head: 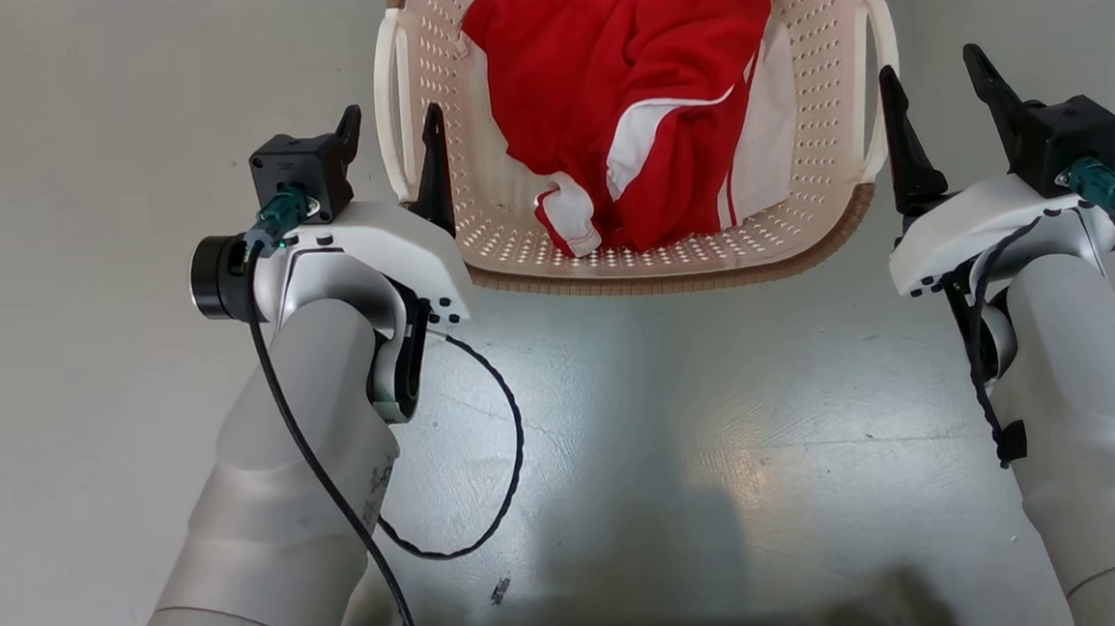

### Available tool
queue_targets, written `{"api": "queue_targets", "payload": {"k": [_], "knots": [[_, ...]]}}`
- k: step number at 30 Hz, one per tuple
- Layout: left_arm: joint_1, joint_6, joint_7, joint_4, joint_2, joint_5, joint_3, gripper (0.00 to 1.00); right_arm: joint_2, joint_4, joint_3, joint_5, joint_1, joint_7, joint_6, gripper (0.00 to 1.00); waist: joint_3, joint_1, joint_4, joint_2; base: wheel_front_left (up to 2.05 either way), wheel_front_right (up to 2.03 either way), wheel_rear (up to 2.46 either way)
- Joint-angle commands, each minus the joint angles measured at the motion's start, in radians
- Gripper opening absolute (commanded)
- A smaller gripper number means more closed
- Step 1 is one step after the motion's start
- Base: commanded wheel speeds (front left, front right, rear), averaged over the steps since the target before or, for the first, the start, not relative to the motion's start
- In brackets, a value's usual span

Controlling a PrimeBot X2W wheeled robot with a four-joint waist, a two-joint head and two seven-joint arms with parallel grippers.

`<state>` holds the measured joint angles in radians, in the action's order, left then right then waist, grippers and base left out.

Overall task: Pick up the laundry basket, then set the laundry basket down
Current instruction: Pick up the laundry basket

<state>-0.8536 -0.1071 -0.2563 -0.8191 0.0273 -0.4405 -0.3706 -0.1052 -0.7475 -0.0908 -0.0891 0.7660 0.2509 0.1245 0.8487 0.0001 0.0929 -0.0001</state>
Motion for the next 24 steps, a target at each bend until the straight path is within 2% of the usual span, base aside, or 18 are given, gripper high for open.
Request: {"api": "queue_targets", "payload": {"k": [1, 24], "knots": [[-0.002, -0.016, -0.006, 0.005, 0.023, -0.007, 0.014, 1.00, 0.021, 0.012, 0.017, -0.010, -0.006, 0.011, 0.006, 1.00, 0.009, -0.0001, 0.003, 0.0001, 0.00, 0.00, 0.00], [-0.110, -0.024, -0.006, -0.080, 0.023, 0.007, -0.008, 1.00, 0.027, -0.050, -0.018, -0.039, 0.063, 0.011, 0.006, 1.00, 0.109, -0.0001, 0.019, 0.0001, 0.00, 0.00, 0.00]]}}
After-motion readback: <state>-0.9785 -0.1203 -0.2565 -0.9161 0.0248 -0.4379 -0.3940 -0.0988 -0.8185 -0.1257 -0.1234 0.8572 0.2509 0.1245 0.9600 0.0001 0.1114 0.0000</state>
